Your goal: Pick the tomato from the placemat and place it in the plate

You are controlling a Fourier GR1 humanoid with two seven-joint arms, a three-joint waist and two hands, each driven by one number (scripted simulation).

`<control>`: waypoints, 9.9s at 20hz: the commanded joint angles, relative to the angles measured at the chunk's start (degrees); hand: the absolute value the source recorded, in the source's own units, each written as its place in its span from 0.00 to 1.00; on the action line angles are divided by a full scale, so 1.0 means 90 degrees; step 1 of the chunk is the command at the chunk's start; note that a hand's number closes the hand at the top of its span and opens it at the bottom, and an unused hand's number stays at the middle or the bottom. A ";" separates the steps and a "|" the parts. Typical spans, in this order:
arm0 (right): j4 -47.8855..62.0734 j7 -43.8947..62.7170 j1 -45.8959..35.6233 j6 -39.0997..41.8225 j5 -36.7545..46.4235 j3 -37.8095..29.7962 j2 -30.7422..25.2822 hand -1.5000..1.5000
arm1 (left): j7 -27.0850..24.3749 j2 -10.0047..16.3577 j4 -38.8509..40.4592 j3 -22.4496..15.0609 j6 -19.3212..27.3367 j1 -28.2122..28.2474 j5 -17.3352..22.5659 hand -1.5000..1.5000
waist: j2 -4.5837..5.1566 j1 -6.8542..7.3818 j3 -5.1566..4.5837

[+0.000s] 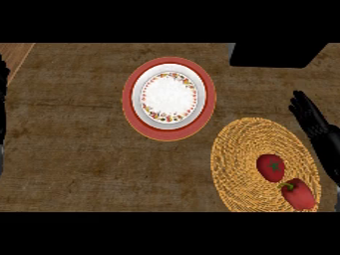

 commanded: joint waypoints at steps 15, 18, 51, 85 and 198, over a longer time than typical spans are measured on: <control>0.0197 -0.3789 0.0536 0.1431 0.2255 0.3236 0.0224 0.00 | 0.0806 -0.0526 -0.1000 -0.0493 -0.1529 -0.0174 0.1197 0.50 | -0.0020 -0.0276 -0.0100; 0.0744 -0.5035 0.0521 0.1874 0.1786 0.2731 -0.0049 0.00 | 0.0980 -0.0331 -0.1232 -0.0313 -0.1656 0.0037 0.1269 0.50 | -0.0034 -0.0252 -0.0110; -0.0957 -0.0396 -0.1496 0.3674 0.5882 0.2452 -0.1432 0.00 | 0.1401 -0.0938 -0.1184 0.0043 -0.2014 -0.0212 0.0603 0.50 | -0.0027 -0.0316 -0.0125; 0.2283 -0.2411 -0.1293 0.0724 0.8686 0.1993 0.0350 1.00 | 0.1690 -0.1555 -0.1485 0.0797 -0.2717 -0.0213 0.0073 0.50 | -0.0032 -0.0346 -0.0121; 0.9719 -0.4643 -0.6738 0.1868 0.1887 -0.1068 -0.0114 0.00 | 0.1448 -0.2011 -0.1501 0.0949 -0.3304 -0.0212 -0.0346 0.50 | 0.0182 0.0174 -0.0105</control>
